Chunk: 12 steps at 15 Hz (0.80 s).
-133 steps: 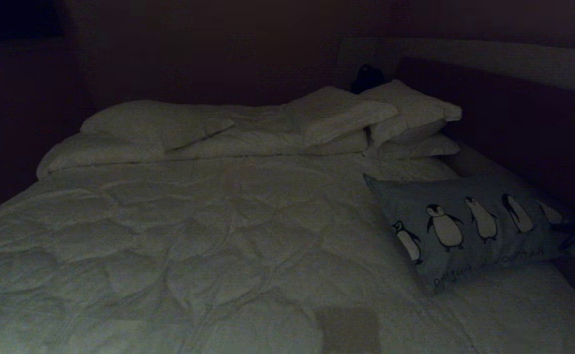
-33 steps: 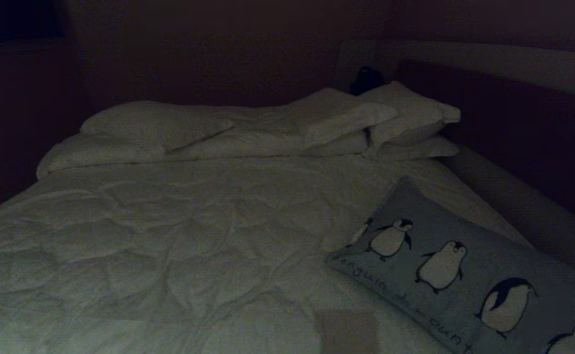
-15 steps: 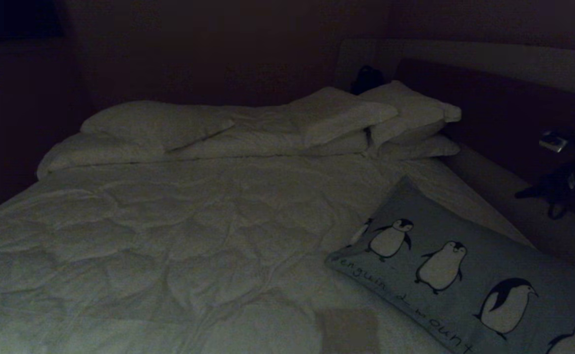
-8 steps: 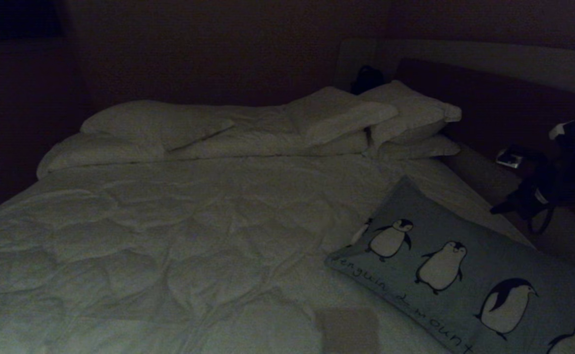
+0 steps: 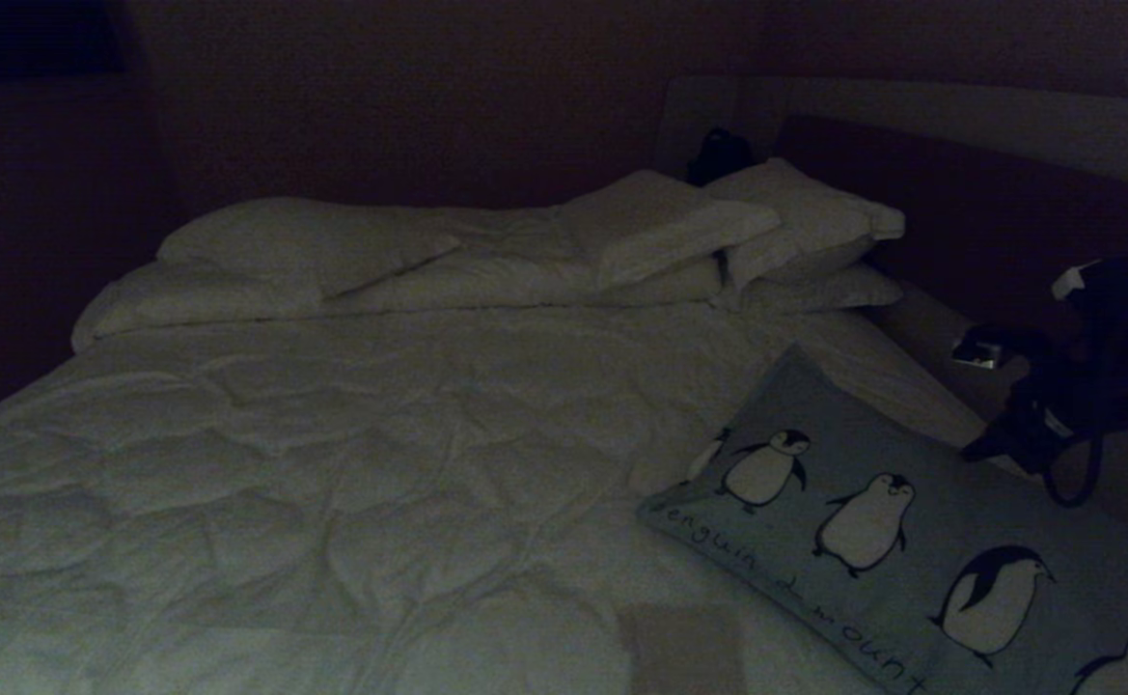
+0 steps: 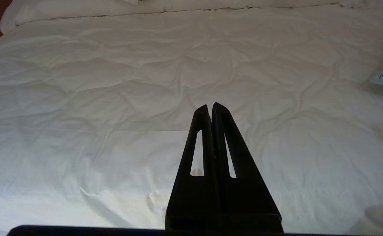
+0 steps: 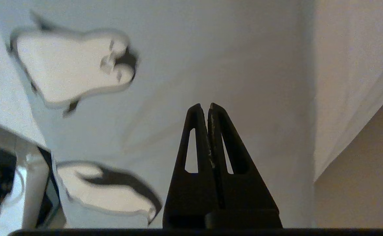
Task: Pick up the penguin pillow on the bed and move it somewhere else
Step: Place the pillow at the bedside
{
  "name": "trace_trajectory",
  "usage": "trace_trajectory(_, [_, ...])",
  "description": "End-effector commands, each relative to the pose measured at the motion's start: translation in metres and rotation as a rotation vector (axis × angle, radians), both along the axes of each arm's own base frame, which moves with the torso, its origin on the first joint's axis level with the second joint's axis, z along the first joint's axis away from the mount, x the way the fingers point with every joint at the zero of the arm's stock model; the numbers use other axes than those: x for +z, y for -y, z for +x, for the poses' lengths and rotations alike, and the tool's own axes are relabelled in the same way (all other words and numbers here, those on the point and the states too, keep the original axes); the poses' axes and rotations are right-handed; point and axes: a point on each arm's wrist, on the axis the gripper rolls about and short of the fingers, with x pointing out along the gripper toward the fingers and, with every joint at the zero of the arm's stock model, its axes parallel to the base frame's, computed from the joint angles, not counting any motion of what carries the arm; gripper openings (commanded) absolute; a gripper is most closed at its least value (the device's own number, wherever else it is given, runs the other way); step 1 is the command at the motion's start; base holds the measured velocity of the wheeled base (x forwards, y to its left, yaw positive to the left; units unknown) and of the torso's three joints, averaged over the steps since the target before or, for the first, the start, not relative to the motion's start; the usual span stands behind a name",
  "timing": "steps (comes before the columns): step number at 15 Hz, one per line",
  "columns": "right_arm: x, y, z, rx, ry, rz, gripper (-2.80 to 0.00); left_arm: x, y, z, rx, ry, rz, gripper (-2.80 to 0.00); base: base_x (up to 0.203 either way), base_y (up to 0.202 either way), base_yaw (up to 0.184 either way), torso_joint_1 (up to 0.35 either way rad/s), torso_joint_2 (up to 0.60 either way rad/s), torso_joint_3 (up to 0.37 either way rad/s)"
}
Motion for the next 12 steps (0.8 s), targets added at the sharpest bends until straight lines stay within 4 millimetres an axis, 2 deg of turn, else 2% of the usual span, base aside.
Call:
trace_trajectory(1, [-0.004,-0.002,-0.003,0.01,-0.002,-0.049,-2.8,0.0,0.0,0.0,0.0,0.0,0.0,-2.8,0.0,0.0,0.0,0.0,0.0,0.0])
trace_trajectory(2, [-0.012,-0.001,0.001,0.01,0.003,-0.056,0.0,0.0,0.0,0.0,0.0,-0.001,0.0,-2.8,0.0,0.0,0.0,0.0,0.0,0.0])
trace_trajectory(7, [-0.024,-0.004,0.006,0.032,-0.004,-0.061,0.0,0.0,0.0,0.0,0.0,0.001,0.0,-2.8,0.0,0.0,0.0,0.0,0.0,0.0])
trace_trajectory(12, [-0.022,-0.006,0.004,0.1,0.008,-0.1,0.0,0.0,0.0,0.0,0.0,-0.001,0.0,-2.8,0.0,0.0,0.0,0.0,0.0,0.0])
